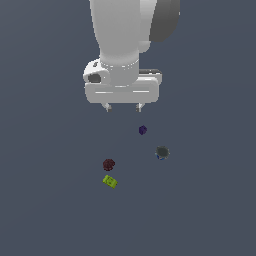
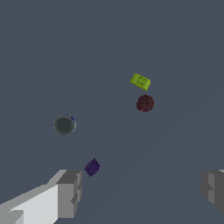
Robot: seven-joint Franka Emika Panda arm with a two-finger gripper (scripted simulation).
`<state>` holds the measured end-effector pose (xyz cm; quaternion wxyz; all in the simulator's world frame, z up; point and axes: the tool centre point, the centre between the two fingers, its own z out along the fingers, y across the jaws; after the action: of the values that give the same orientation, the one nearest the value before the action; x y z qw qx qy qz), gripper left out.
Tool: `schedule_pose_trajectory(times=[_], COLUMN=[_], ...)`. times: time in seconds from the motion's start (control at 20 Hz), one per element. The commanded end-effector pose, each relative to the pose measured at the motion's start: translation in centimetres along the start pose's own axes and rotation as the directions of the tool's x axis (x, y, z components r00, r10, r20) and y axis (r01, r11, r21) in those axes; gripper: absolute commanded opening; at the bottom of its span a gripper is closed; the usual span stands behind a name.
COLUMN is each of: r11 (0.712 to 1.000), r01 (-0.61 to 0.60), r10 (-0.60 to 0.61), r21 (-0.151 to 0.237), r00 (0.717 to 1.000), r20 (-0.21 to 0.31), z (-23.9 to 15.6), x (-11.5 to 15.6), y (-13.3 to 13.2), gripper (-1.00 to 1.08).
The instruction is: Pick up a designated object from a clutter of objects.
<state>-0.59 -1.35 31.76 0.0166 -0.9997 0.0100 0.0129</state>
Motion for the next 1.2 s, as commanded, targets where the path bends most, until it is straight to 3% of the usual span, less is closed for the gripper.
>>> schedule_pose_trajectory(times=[0.0, 0.5, 1.15], r11=[1.0, 1.0, 1.0], r01=[0.0, 0.017, -0.024], r10=[0.0, -0.017, 0.025], r21=[0.0, -0.01, -0.007], r00=[1.0, 0.999, 0.999], r20=[0.0, 0.032, 0.025], z=[0.0, 1.9, 3.8], x=[0.0, 0.1, 1.3], y=[0.0, 1.1, 1.6], gripper=[1.0, 1.0, 1.0])
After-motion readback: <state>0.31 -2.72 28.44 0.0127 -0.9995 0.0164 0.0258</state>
